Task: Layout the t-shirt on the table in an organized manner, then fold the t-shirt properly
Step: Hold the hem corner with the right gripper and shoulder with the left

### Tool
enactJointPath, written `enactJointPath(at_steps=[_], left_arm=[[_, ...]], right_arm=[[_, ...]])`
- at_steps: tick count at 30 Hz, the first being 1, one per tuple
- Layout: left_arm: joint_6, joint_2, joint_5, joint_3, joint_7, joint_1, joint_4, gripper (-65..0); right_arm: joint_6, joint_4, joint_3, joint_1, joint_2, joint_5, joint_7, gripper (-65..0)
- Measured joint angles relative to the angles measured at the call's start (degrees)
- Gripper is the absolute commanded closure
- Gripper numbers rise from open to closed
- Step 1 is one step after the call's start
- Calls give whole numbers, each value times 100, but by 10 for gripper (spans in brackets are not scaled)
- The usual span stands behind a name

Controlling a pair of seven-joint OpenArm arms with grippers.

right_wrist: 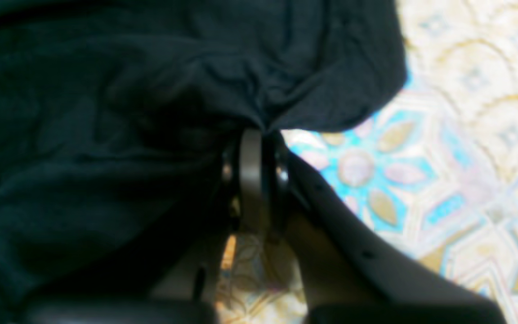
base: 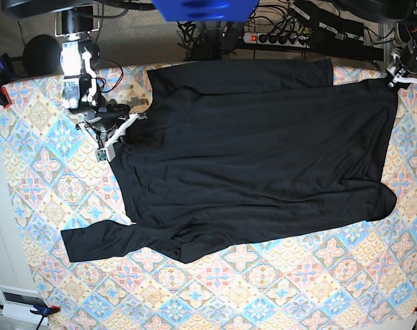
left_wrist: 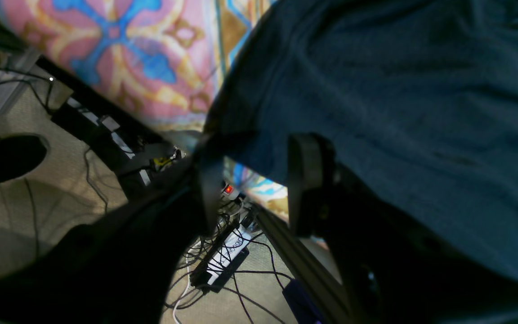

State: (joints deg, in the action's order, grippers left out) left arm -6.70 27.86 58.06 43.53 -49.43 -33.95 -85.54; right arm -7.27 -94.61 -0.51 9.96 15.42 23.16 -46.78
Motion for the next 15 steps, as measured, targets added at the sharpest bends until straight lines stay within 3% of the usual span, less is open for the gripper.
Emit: enactJointPath(at_steps=[15], left_arm=[[0, -9, 0, 0, 9, 26, 369, -227]], right_arm=[[0, 2, 0, 15, -4, 0, 7, -26]])
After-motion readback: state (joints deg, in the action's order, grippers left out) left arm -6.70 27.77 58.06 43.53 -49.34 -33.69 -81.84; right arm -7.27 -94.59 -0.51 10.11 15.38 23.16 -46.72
